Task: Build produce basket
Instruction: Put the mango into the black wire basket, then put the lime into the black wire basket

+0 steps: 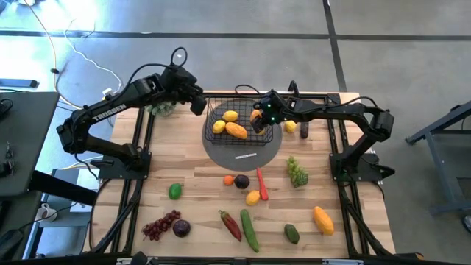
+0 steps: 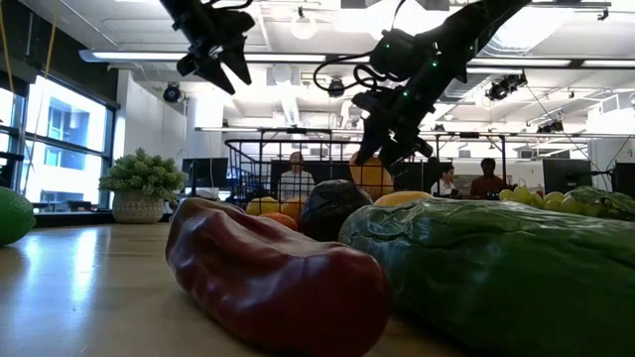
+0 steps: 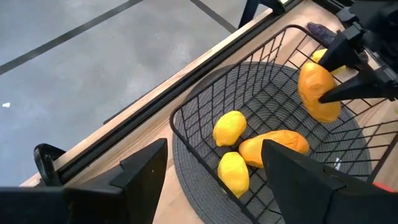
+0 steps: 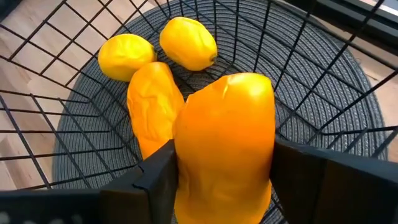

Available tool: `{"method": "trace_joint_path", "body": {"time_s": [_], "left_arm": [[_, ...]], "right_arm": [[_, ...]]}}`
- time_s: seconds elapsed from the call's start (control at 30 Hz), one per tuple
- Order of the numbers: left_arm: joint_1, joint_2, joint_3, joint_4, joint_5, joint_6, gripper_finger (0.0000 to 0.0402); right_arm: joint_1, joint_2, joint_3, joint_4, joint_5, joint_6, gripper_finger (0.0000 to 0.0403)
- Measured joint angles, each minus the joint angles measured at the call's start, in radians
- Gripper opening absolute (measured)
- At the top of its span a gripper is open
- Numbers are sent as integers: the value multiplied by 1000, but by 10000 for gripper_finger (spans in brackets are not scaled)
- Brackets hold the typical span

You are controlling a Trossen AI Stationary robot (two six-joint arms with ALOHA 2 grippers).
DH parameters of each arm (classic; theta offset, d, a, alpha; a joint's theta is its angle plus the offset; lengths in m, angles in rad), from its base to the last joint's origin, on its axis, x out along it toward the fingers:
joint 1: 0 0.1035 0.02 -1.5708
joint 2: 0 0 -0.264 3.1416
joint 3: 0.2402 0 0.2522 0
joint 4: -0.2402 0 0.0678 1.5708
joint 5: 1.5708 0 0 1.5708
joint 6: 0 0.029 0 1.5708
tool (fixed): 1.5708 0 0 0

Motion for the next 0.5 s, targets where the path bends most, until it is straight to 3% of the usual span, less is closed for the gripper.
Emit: {"method": "trace_joint_path", "body": {"time_s": [0.23,0.5], "left_arm": [[0,0,0,-4,0,-2,250],[0,0,0,-5,0,-2,250]], "right_arm": [[-10,-1,0,-3,-3,9,246],[-35,-46,-2,-13,-1,8,251]]}}
